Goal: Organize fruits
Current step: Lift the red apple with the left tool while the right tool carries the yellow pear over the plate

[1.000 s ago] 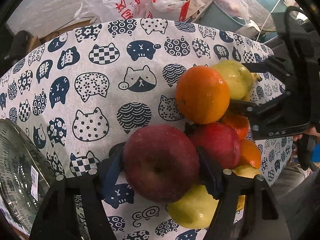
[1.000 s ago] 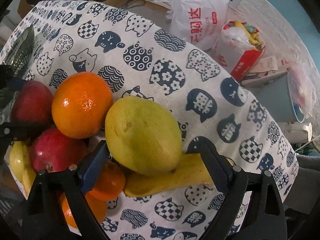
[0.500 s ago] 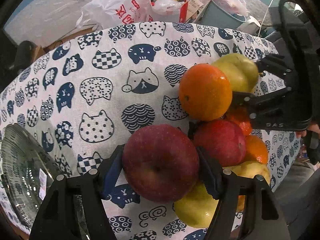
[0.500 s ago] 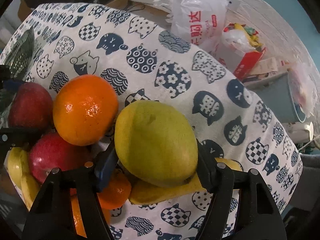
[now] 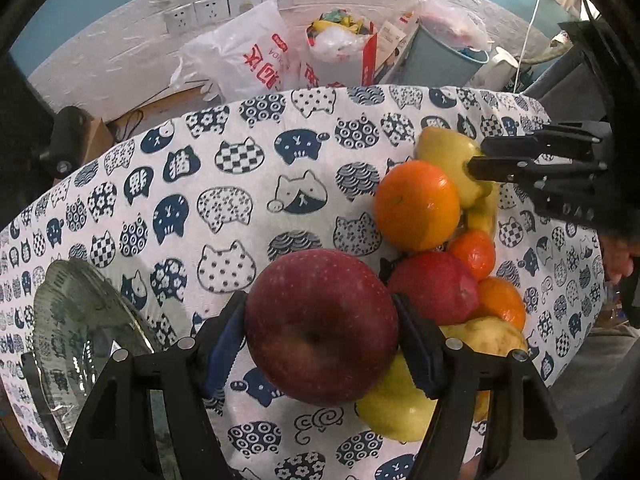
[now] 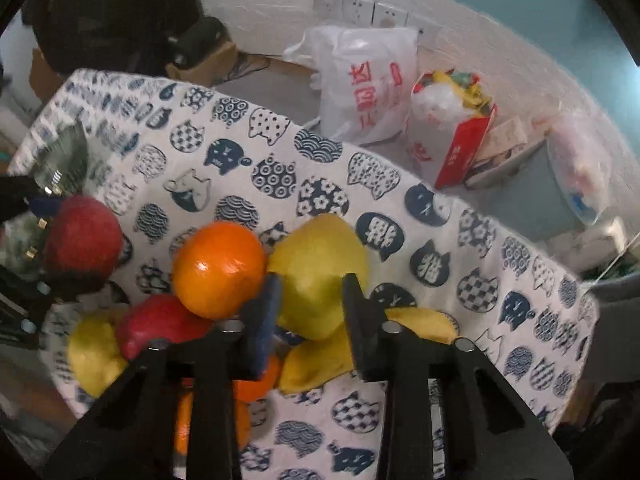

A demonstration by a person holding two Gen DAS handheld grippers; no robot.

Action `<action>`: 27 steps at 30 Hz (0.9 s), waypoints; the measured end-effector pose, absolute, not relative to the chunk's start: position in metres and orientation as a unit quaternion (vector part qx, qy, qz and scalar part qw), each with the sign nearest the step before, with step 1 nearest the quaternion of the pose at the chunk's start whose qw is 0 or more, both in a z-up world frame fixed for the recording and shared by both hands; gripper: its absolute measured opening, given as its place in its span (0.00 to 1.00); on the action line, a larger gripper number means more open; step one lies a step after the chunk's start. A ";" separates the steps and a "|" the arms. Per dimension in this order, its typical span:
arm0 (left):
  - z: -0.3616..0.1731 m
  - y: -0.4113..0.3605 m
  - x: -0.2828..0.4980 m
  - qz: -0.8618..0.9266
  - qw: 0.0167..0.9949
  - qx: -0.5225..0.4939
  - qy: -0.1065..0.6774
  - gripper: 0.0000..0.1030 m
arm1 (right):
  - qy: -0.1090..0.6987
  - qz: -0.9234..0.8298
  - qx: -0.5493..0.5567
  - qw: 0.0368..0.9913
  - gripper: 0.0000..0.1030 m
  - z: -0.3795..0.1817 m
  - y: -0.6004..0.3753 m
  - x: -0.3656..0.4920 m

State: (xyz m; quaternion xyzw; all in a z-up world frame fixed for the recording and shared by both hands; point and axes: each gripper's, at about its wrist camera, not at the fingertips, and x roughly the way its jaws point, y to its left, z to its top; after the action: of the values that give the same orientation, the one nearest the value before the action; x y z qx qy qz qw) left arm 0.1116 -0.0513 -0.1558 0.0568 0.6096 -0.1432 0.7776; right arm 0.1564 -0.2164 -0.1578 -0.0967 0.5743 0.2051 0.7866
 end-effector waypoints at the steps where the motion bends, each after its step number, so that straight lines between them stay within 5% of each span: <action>1: -0.157 -0.052 0.110 -0.142 0.776 0.056 0.611 0.71 | 0.579 0.202 -0.088 0.785 0.30 -0.160 -0.219 0.160; 5: -0.163 -0.050 0.104 -0.137 0.772 0.060 0.618 0.71 | 0.598 0.186 -0.059 0.777 0.57 -0.172 -0.227 0.170; 27: -0.170 -0.050 0.115 -0.137 0.768 0.062 0.623 0.71 | 0.605 0.203 -0.104 0.763 0.66 -0.201 -0.204 0.172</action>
State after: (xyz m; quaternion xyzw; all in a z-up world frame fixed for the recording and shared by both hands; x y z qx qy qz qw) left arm 0.1149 -0.0504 -0.1700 0.0623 0.6229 -0.1366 0.7677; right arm 0.1720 -0.2045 -0.2011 -0.1040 0.6049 0.2031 0.7629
